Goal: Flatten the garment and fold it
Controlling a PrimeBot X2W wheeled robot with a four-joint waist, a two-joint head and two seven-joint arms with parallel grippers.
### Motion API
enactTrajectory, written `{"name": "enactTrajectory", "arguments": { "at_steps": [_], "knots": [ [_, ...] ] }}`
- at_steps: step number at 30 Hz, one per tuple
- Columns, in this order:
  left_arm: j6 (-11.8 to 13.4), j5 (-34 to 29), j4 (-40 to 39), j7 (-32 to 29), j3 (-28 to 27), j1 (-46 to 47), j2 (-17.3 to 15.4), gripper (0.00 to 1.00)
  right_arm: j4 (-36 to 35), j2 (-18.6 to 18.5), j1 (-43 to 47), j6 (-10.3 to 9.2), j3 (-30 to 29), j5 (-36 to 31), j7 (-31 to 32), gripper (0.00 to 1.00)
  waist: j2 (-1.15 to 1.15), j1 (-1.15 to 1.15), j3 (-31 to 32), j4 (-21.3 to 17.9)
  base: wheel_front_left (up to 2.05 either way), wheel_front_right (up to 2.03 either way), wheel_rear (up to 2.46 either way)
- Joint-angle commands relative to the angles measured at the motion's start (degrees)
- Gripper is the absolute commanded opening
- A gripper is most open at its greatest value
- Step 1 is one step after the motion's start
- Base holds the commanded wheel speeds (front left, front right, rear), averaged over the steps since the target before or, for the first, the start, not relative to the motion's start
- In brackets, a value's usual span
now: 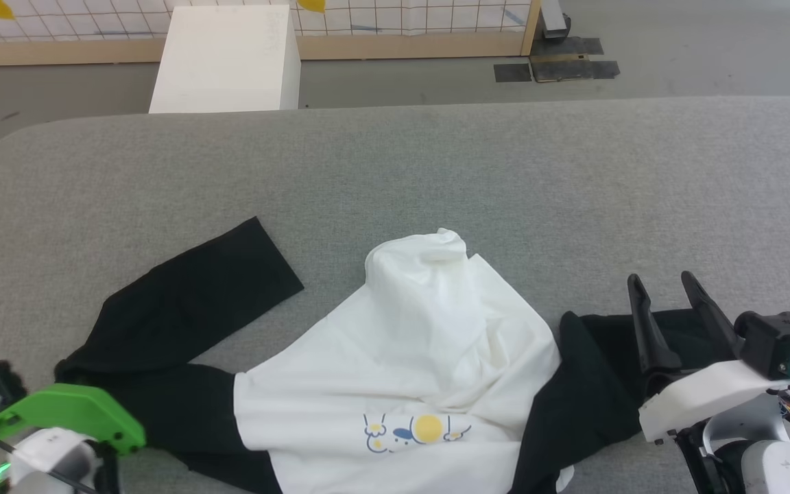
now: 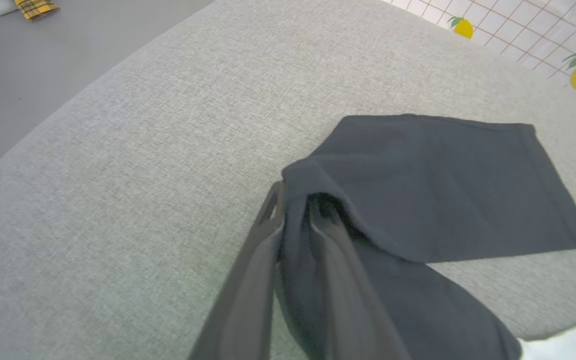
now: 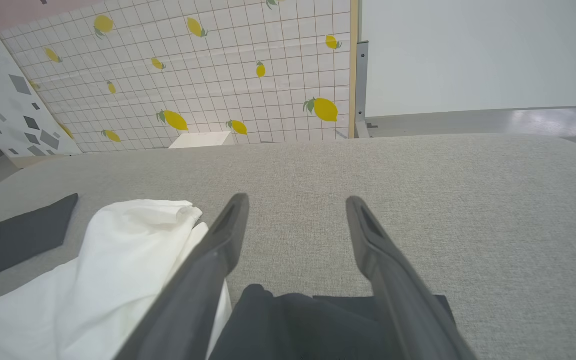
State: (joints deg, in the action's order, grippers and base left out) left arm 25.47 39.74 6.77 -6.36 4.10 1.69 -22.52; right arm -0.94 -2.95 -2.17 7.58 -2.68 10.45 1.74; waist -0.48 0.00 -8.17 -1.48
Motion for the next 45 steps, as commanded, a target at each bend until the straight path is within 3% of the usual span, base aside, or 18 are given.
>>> {"name": "enactTrajectory", "arguments": {
  "at_steps": [1, 7, 9, 13, 19, 27, 28, 29, 30, 32, 36, 45],
  "knots": [
    [-1.3, 0.5, -1.0, 1.4, 0.4, -0.4, 0.6, 1.00, -0.4, 0.1, 0.6, -0.09, -0.2, -0.6, 0.4, 1.00, 0.46, 0.00, 0.1, 0.2, 0.00, 0.00, 0.00],
    [-10.7, -1.1, -5.1, 18.0, 1.6, 0.8, 4.8, 1.00, -0.9, 0.1, -0.2, -0.09, 3.8, -3.0, 4.7, 1.00, 0.46, 0.00, 0.0, 1.0, 0.00, 0.00, 0.00],
    [-12.6, -2.8, -5.2, 20.1, 2.7, 1.5, 6.0, 1.00, -0.7, -0.1, -1.1, -0.09, 6.5, -4.0, 7.5, 1.00, 0.46, 0.00, -0.3, 1.5, 0.00, 0.00, 0.00],
    [-16.2, -8.8, -6.0, 21.3, 4.1, 4.0, 9.5, 1.00, 0.4, -2.5, -4.2, -0.09, 13.5, -2.9, 17.4, 1.00, 0.46, 0.00, -1.6, 3.3, 0.00, 0.00, 0.00],
    [-21.2, -16.6, -6.8, 21.3, 2.9, 6.4, 15.8, 1.00, 4.4, -5.6, -10.1, -0.09, 18.6, -2.6, 33.2, 1.00, 0.46, 0.00, -4.1, 6.3, 0.00, 0.00, 0.00],
    [-25.4, -21.0, -5.2, 21.3, 1.6, 8.3, 19.1, 1.00, 10.0, -10.3, -15.6, -0.09, 25.9, -0.1, 52.1, 1.00, 0.46, 0.00, -6.7, 10.3, 0.00, 0.00, 0.00],
    [-25.5, -21.2, -5.0, 21.3, 1.4, 8.4, 19.2, 1.00, 10.5, -10.8, -15.8, -0.09, 26.5, 0.5, 54.2, 0.68, 0.46, 0.00, -6.9, 10.7, 0.00, 0.00, 0.00],
    [-25.7, -21.3, -4.7, 21.3, 1.3, 8.5, 19.4, 1.00, 10.6, -11.6, -16.2, -0.09, 27.4, 1.2, 56.0, 0.24, 0.46, 0.00, -7.1, 11.1, 0.00, 0.00, 0.00],
    [-25.8, -21.4, -4.6, 21.3, 1.2, 8.6, 19.4, 1.00, 10.4, -12.2, -16.8, -0.09, 27.9, 1.5, 56.6, 0.00, 0.46, 0.00, -7.3, 11.4, 0.00, 0.00, 0.00],
    [-26.0, -21.5, -4.4, 21.3, 1.1, 8.8, 19.5, 1.00, 9.9, -13.5, -18.8, -0.09, 28.0, 1.5, 56.2, 0.00, 0.46, 0.00, -7.7, 11.9, 0.00, 0.00, 0.00],
    [-25.9, -20.7, -4.4, 21.3, 1.4, 9.3, 19.6, 1.00, 10.1, -14.5, -25.7, -0.09, 26.2, -1.4, 49.7, 0.00, 0.46, 0.00, -8.7, 12.7, 0.00, 0.00, 0.00],
    [-25.1, -19.1, -4.3, 21.4, 4.4, 12.0, 19.6, 1.00, 20.6, -9.1, -45.2, -0.09, 19.5, -11.2, 30.4, 0.00, 0.46, 0.00, -11.1, 15.5, 0.00, 0.00, 0.00]
  ]
}}
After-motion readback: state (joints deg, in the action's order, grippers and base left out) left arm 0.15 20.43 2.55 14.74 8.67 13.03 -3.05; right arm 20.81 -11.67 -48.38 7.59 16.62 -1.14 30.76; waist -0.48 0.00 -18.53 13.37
